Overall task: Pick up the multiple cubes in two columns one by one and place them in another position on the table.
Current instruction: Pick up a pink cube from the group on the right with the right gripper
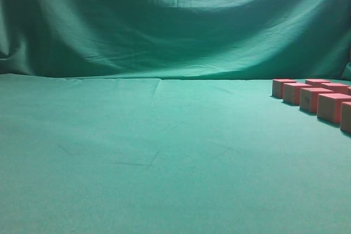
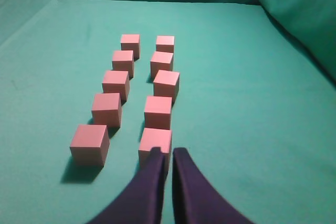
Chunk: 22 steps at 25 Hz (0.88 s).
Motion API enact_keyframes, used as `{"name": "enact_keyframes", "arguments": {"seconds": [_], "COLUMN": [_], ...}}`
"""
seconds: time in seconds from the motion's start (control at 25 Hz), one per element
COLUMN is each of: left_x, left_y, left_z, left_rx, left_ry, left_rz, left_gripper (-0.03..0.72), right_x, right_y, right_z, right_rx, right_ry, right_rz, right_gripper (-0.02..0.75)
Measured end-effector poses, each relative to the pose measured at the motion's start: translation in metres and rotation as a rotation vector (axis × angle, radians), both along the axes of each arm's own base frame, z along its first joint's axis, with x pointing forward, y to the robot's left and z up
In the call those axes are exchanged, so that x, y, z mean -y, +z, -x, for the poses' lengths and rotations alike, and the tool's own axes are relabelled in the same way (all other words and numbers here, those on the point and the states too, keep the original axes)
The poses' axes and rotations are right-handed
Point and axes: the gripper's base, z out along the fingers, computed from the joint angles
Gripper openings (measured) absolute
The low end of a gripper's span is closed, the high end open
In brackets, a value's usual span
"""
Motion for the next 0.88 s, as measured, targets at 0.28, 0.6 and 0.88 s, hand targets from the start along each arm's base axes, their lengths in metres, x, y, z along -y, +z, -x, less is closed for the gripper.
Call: {"name": "enact_keyframes", "arguments": {"seconds": [0.28,0.6,0.88], "left_x": [0.0000,0.0000,0.0000], "left_y": [0.0000,0.0000,0.0000], "left_z": [0.0000,0.0000,0.0000], "left_rx": [0.000,0.000,0.000], "left_ry": [0.000,0.000,0.000], "left_rz": [0.000,0.000,0.000], "left_gripper": [0.000,0.000,0.000], "right_x": [0.0000,0.0000,0.0000], "right_y": [0.0000,0.0000,0.0000], "right_z": [0.0000,0.0000,0.0000], "right_rx": [0.000,0.000,0.000], "right_ry": [0.000,0.000,0.000], "right_rz": [0.000,0.000,0.000], "right_gripper": [0.049,0.049,0.049]}}
